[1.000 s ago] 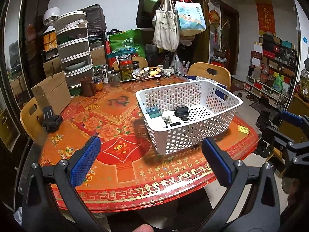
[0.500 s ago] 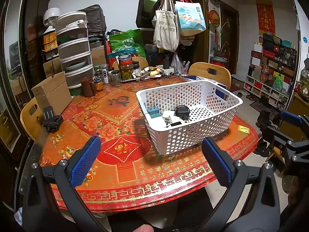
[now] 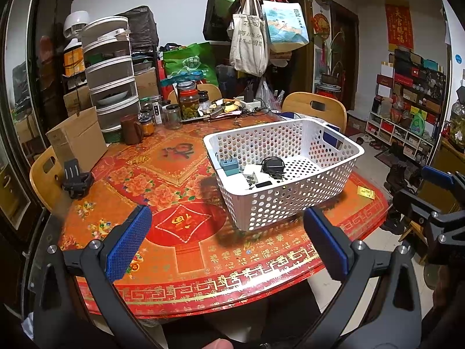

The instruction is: Organize rigid objects

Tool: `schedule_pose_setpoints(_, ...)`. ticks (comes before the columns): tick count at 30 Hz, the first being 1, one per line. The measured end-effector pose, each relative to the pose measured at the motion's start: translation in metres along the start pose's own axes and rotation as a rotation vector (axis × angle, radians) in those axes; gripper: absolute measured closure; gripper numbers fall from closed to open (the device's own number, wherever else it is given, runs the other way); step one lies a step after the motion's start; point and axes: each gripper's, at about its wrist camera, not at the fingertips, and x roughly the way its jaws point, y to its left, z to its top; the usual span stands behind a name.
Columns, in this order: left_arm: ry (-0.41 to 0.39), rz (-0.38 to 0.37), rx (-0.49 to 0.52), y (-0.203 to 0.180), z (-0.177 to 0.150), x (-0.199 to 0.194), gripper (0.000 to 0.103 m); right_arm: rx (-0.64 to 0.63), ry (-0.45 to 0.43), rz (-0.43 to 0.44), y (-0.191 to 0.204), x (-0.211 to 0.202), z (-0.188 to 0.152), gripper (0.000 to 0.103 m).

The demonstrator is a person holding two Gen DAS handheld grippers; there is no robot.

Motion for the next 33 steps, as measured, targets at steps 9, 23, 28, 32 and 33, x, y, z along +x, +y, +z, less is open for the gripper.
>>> schedule_pose_setpoints(9, 0.001, -0.002, 0.002, 0.0018, -0.0006, -0.0015, 0.000, 0.005, -0.002, -0.002, 0.0003, -0.0005, 0.0003, 0.000)
schedule_pose_setpoints(23, 0.002, -0.001, 0.005, 0.0009, -0.0005, -0.0017, 0.000, 0.000, -0.002, 0.000, 0.0005, -0.0008, 0.0010, 0.000)
schedule_pose_setpoints(28, 0.003, -0.001, 0.003, -0.0005, 0.0003, -0.0010, 0.000, 0.001, -0.002, 0.001, 0.0007, -0.0009, 0.0013, 0.000)
schedule_pose_setpoints(32, 0.004, 0.000, 0.003, -0.0018, 0.0009, -0.0002, 0.000, 0.001, -0.001, 0.002, 0.0007, -0.0007, 0.0011, 0.000)
schedule_pose_setpoints(33, 0.005, -0.002, 0.005, -0.0015, -0.0002, -0.0008, 0.000, 0.000, -0.001, 0.002, 0.0008, -0.0009, 0.0011, 0.000)
